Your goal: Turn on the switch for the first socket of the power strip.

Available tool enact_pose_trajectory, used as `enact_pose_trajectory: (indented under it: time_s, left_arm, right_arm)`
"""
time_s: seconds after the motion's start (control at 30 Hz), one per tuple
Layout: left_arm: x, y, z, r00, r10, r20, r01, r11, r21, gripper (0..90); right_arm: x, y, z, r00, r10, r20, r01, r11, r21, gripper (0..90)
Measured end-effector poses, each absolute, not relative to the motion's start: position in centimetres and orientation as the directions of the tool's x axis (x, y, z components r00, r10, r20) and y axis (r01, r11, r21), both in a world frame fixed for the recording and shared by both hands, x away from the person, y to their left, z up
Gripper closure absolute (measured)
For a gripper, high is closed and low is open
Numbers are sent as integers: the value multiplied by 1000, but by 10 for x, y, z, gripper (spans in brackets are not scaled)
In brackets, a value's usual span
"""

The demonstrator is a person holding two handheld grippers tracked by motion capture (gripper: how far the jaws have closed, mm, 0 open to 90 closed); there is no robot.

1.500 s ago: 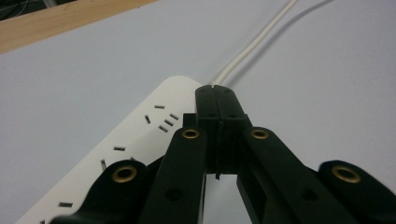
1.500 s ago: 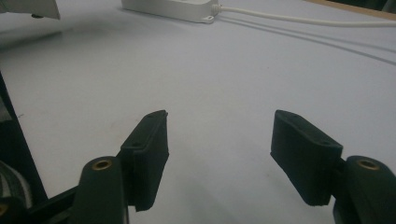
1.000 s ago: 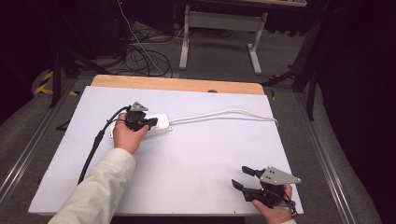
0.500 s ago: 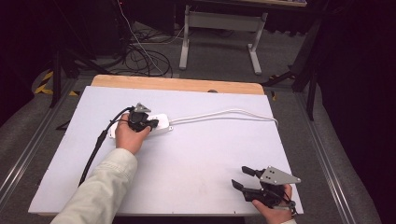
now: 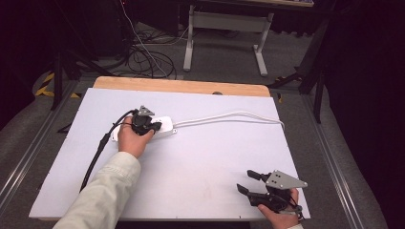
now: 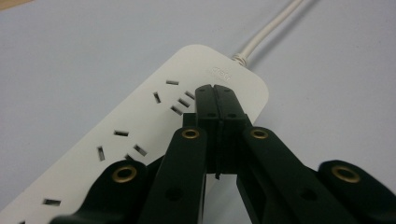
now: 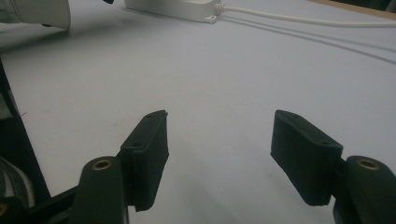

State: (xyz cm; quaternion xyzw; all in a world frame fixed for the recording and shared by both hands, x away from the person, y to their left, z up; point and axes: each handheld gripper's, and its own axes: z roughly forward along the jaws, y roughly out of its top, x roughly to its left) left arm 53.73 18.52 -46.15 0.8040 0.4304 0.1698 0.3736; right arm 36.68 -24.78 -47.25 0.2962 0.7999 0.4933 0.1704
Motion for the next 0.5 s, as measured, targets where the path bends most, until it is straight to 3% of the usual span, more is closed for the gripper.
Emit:
enact_pose_trajectory:
  time_s: [0.5]
  left_arm:
    - [537,184,-463,583,812,-24,545,-369,753,900]
  right_arm:
    - [367,-248,-473,-766,642,21,307,337,890,370]
